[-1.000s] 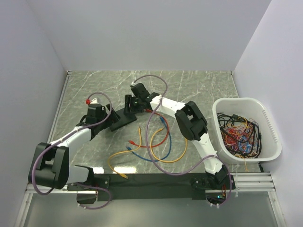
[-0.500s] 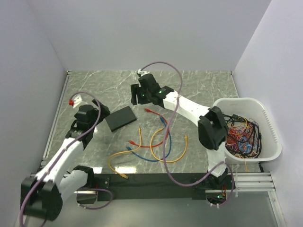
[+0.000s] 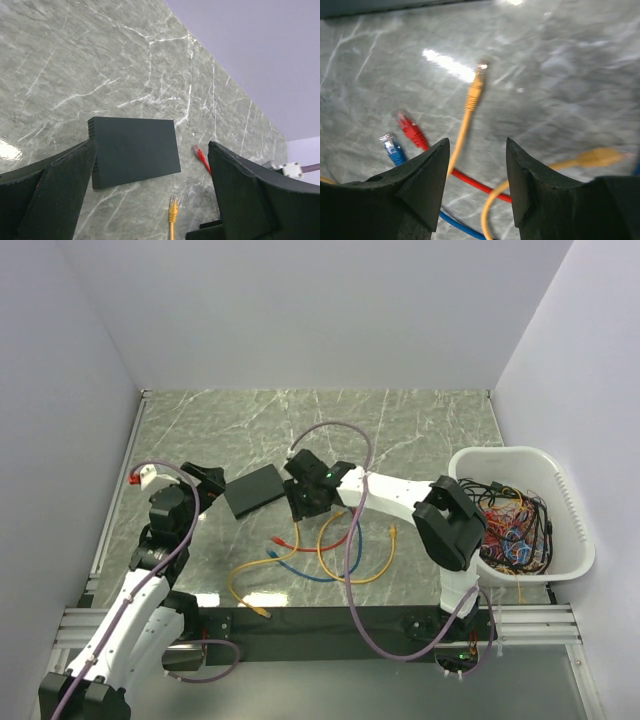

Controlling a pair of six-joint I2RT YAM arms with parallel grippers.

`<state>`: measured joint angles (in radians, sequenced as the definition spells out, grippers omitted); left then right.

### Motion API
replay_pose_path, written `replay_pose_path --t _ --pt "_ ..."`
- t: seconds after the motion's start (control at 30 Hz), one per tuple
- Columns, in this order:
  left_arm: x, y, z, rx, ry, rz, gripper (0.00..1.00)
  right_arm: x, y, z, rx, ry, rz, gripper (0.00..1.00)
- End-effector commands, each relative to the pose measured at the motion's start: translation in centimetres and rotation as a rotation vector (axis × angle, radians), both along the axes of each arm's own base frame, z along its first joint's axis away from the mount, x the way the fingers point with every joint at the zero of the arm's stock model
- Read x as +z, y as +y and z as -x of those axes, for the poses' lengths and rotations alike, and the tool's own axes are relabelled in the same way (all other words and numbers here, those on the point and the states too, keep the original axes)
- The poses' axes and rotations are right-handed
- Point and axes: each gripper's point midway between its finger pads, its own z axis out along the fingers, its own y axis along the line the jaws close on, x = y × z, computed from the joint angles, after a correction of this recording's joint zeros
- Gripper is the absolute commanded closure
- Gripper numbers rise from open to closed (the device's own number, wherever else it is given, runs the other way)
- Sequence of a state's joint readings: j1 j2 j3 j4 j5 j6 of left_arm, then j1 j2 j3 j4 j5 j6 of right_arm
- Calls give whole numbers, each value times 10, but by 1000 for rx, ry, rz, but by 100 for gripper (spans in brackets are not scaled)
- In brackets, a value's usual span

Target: Insert the plug into the switch port

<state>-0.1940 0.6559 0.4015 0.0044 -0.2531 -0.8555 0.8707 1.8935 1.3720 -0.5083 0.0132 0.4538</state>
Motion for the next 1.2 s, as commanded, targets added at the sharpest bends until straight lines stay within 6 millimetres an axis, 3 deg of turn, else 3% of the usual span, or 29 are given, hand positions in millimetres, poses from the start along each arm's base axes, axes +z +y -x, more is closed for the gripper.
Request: replay_pose_path --t 0.0,0.13,0.3,0.5,0.63,0.7,0.73,0.77,0.83,0.87,0.93,0.97,1.0,1.1,1.17 --pt "24 7 1 17 -38 -38 1 -5 17 2 -23 7 -21 44" --pt "24 11 5 30 -32 -58 1 -11 27 4 -18 3 0 45" --pt "24 12 6 32 -34 -62 1 -26 24 0 -52 6 71 46" --pt "24 10 5 21 -35 -64 1 -42 21 0 -73 -6 123 53" --pt "22 9 4 17 -29 -67 1 -57 26 5 -44 -8 127 76" --pt "22 9 5 13 -32 -69 1 -62 35 11 2 -12 38 86" --pt "23 9 5 13 -33 -68 1 -61 40 14 27 -16 -5 96" --pt "23 9 5 13 -33 -71 1 -48 44 15 52 -45 -54 100" --pt "26 8 5 5 -45 -72 1 -42 48 18 86 -85 -136 100" --pt "29 6 5 -6 -50 -70 1 -17 54 20 121 -123 -201 100" --pt "37 2 3 -22 -82 -67 1 1 57 27 181 -160 -278 100" --pt "41 0 3 -38 -98 -68 1 33 63 26 204 -218 -353 100" --pt "42 -7 4 -79 -101 -64 2 46 65 27 231 -249 -391 100" --pt "71 -34 4 -226 -221 -48 4 99 75 47 378 -291 -543 100" --pt "93 -47 6 -303 -313 -43 7 127 81 70 511 -260 -645 100"
